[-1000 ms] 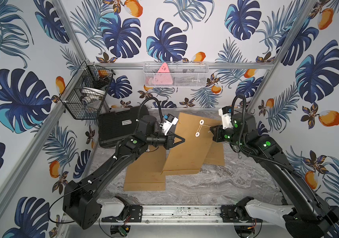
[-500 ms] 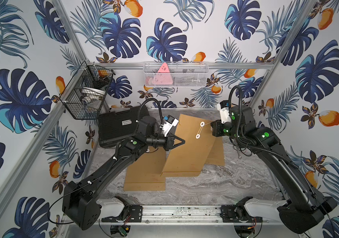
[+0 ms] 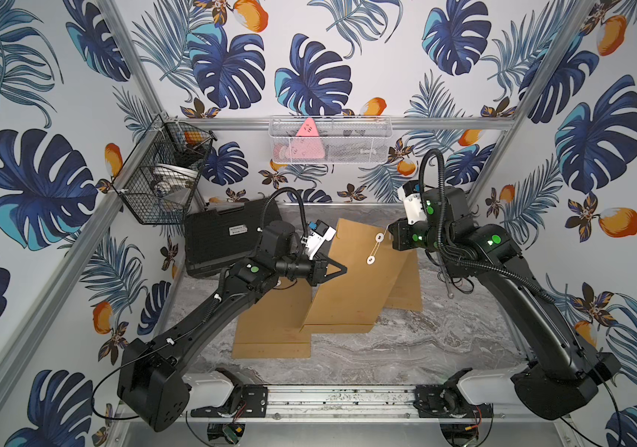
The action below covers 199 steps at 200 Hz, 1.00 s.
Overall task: Close the mouth of the file bag
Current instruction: Close the file bag.
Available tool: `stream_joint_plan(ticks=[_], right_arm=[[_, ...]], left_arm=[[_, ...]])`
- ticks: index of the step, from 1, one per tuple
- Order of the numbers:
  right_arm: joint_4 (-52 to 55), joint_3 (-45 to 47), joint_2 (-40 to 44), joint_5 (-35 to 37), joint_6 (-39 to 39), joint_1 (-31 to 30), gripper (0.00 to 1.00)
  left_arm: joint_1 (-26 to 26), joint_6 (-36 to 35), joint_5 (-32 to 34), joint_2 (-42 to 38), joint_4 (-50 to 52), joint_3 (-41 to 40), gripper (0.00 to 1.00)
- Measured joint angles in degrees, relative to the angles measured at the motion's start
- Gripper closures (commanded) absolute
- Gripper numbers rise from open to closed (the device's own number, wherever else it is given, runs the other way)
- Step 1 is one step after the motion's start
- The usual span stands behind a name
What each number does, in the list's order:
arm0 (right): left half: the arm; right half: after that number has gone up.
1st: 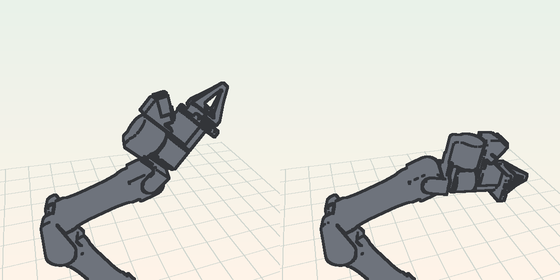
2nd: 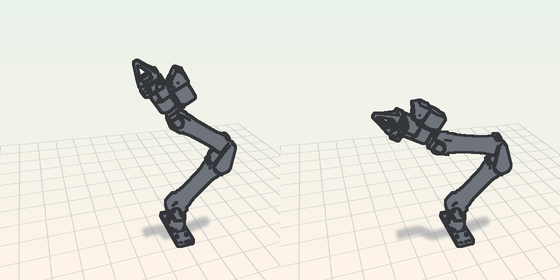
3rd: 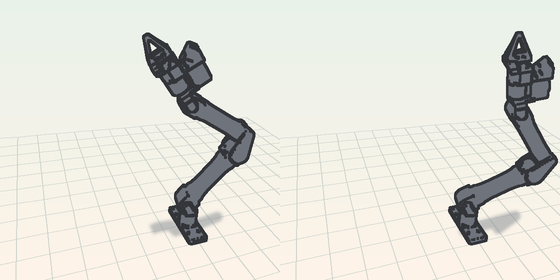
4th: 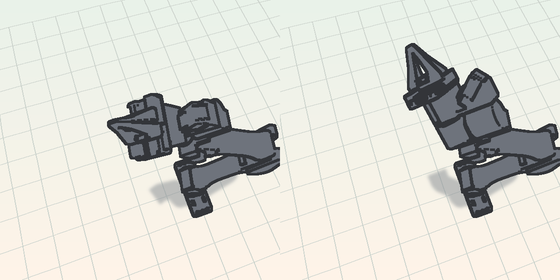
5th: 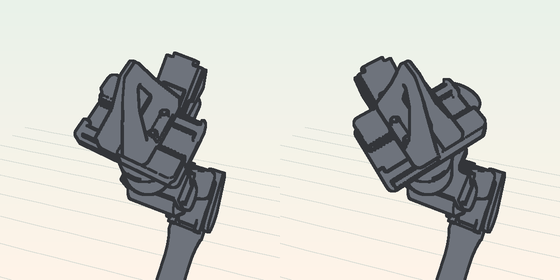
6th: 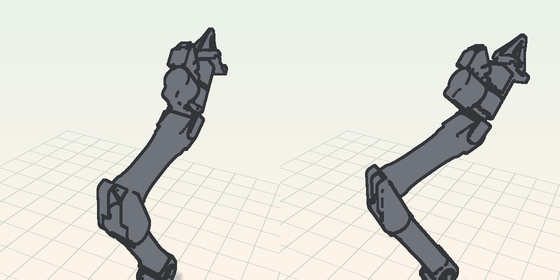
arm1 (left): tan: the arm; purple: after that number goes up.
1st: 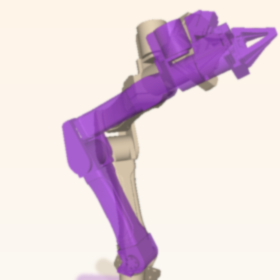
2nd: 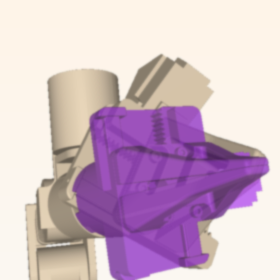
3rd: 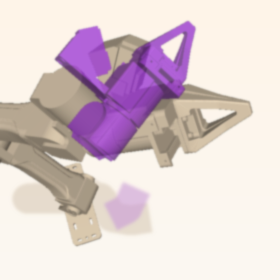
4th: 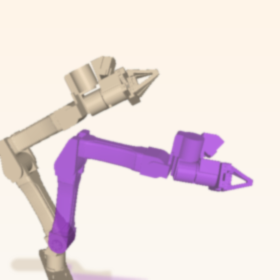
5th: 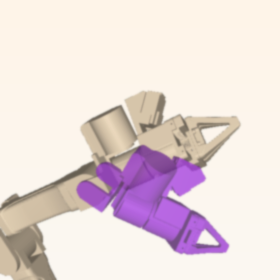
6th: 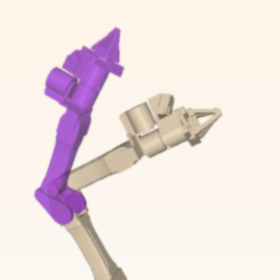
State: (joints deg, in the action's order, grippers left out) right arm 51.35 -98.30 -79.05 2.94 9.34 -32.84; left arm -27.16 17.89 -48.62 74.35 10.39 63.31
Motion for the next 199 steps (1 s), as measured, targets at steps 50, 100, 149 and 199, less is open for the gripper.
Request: stream_joint_plan(ticks=[50,100,149,199], right_arm=[[3.58,-4.63,-3.3,4.28,-0.2,-4.66,1.0],[9.16,-8.7,-5.84,4.87,-0.09,-6.16,1.0],[9.14,-5.51,-4.98,-0.81,2.27,-6.21,1.0],[4.44,0.48,-3.23,-3.02,5.18,-5.97,1.0]], left_arm=[[-0.02,-0.48,0.7,0.37,0.39,0.0,1.0],[-0.02,-1.16,1.14,0.68,0.46,0.0,1.0],[-0.02,-1.16,1.22,0.98,0.46,0.0,1.0],[-0.02,-1.16,1.51,0.04,0.85,0.0,1.0]])
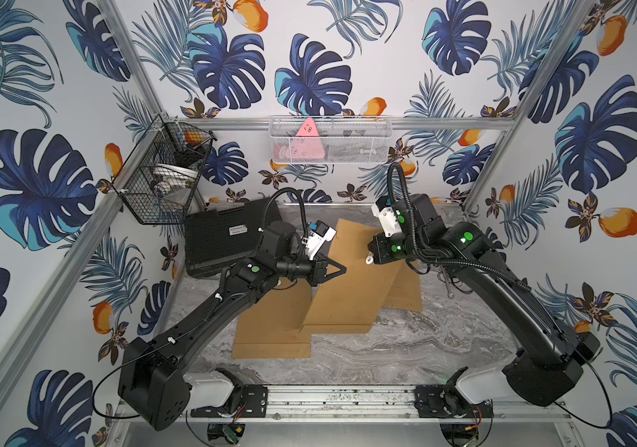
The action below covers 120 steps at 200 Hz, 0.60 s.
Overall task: Close the mouth of the file bag
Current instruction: Close the file bag.
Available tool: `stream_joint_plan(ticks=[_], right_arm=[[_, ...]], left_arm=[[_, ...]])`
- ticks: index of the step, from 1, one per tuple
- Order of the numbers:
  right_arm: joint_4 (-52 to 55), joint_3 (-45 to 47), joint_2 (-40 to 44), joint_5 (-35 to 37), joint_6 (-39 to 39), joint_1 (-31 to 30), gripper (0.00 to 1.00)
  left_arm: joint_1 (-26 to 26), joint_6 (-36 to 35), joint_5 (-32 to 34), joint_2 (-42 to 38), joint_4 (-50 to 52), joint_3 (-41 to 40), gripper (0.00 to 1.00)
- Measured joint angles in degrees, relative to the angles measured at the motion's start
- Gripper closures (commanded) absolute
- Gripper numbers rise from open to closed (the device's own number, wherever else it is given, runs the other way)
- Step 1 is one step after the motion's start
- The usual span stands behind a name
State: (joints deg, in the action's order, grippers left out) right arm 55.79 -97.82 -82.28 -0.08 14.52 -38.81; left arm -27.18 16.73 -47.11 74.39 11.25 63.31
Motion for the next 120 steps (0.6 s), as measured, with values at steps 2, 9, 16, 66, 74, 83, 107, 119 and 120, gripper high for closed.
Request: stream_joint_plan(ticks=[2,9,16,66,74,83,107,119,120], right_arm=[[-0.26,0.33,0.2,0.0,0.02,0.04,0.99],[-1.03,1.55,1.05,-0.13,0.35,0.28,0.96],[-1.77,2.93,2.03,-0.28,0.98,0.63,0.94],[-6.49,11.82,7.65,0.02,3.37,2.47,0.93],[-7.3,12.72,8.11,-0.09,3.93,2.51,0.93],[-8.17,13.51,8.52,-0.2,4.11,2.69,0.94],[-10.01,14.88,8.94,-0.22,4.52,3.48,0.96],[-10.73,15.52,9.01,-0.44,4.63,3.96,0.97],[-10.84,15.61,9.01,-0.5,4.66,4.02,0.98]], left_arm=[[0.0,0.0,0.02,-0.04,0.07,0.0,1.0],[0.0,0.0,0.07,-0.17,0.26,0.0,1.0],[0.0,0.0,0.09,-0.28,0.37,0.0,1.0],[0.0,0.04,0.13,-0.2,0.33,0.02,1.0],[0.0,0.09,0.13,-0.11,0.33,0.02,1.0],[0.0,0.09,0.13,-0.09,0.35,0.04,1.0],[0.0,0.11,0.13,-0.15,0.35,0.11,1.0],[0.0,0.15,0.17,-0.26,0.39,0.11,1.0],[0.0,0.17,0.17,-0.28,0.39,0.11,1.0]])
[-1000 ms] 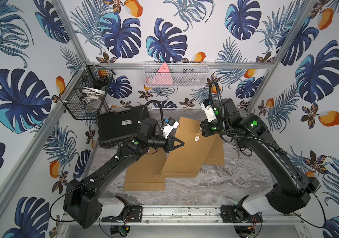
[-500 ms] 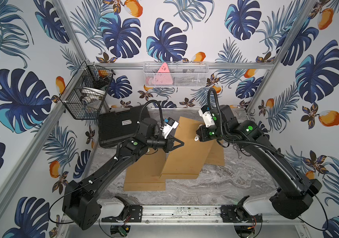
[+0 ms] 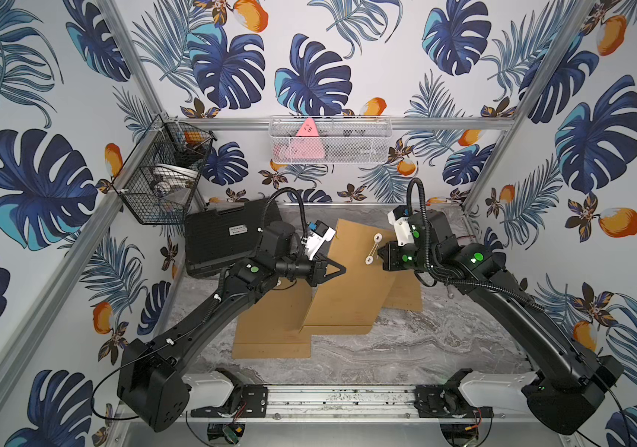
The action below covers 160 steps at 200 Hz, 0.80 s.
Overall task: Close the mouth of the file bag
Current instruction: Close the file bag.
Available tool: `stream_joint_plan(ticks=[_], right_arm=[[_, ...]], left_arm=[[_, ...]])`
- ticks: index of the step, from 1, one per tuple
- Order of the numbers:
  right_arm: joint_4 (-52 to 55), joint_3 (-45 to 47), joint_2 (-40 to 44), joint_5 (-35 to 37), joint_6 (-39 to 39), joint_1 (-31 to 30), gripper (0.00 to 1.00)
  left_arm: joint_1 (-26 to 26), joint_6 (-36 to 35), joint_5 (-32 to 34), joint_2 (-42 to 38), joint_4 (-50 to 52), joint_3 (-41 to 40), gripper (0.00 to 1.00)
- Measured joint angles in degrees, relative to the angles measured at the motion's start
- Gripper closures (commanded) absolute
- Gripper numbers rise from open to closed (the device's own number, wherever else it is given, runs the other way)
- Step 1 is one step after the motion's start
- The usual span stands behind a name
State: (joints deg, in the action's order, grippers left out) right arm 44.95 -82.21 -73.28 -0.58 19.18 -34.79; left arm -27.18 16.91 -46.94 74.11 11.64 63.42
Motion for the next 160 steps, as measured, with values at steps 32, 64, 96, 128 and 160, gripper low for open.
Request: stream_joint_plan(ticks=[32,64,96,128,160], right_arm=[[-2.32,2.01,0.72,-1.44,0.74,1.75,0.97],[-3.08,3.26,1.36,-1.55,1.33,3.37,0.7],[-2.14,5.38,2.64,-0.04,1.84,5.49,0.47],[-2.51,12.96,8.46,-1.9,2.01,9.62,0.29],[-9.07,22.8,12.83,-13.68,2.29,11.41,0.21]], left_arm=[[0.0,0.13,0.02,-0.46,0.87,0.0,1.0],[0.0,1.01,0.02,-0.83,1.05,0.0,1.0],[0.68,1.25,0.0,-1.27,0.98,0.33,1.0],[3.52,5.18,-0.59,-1.6,0.26,0.74,1.0],[5.97,12.04,-3.23,-1.77,-3.41,0.85,1.0]])
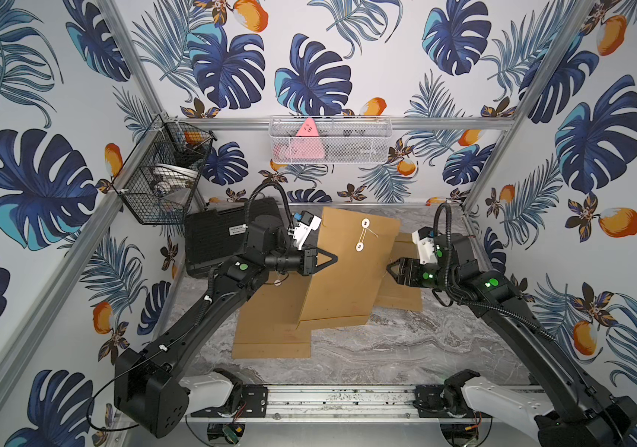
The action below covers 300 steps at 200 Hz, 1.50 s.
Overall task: Close the mouth of the file bag
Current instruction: Close the file bag, then adjust the file bag at the center of the board.
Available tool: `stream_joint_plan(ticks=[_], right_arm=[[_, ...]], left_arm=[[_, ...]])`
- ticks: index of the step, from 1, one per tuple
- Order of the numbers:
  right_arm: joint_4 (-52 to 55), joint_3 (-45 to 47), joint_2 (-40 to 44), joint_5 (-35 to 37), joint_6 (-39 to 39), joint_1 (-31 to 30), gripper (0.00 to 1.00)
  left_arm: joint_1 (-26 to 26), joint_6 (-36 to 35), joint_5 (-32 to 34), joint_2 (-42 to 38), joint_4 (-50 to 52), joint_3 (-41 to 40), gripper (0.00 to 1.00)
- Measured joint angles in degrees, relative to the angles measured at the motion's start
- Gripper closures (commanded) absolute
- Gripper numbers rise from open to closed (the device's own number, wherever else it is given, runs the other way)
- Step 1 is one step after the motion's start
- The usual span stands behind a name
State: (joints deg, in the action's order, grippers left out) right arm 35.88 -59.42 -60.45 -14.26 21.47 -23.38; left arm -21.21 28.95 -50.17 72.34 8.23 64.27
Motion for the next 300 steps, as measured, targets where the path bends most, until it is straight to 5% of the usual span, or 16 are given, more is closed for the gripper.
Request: stream_joint_plan(ticks=[71,105,128,155,216,262,300], right_arm=[[-18.64,9.49,2.64,-20.92,5.64,3.65,0.25],[-26.8,12.07,4.09,-28.44,11.1,6.32,0.6],[-29.38,12.44,4.85,-30.38,14.91,7.82,0.84],[-27.78,9.97,4.96,-30.67,16.94,9.22,0.98],[-4.07,-4.26,-0.02,-8.15,9.33,10.8,1.0],[10.54,-14.27,-3.37,13.57,3.26,11.02,1.0],[12.61,-21.05,-7.74,18.73,0.55,10.99,1.0]], left_arm=[[2.56,18.73,-8.63,-0.22,-17.55,-0.92,1.0],[3.06,20.44,-9.29,1.11,-19.61,-0.24,1.0],[3.19,15.82,-6.08,2.86,-14.78,1.55,0.83],[3.15,10.29,-0.07,5.66,-7.72,2.58,0.62],[2.21,1.55,19.96,12.5,4.87,6.08,0.55],[-10.73,-3.26,31.47,22.97,9.29,9.31,0.55],[-17.57,-1.64,34.75,34.12,7.52,9.27,0.55]])
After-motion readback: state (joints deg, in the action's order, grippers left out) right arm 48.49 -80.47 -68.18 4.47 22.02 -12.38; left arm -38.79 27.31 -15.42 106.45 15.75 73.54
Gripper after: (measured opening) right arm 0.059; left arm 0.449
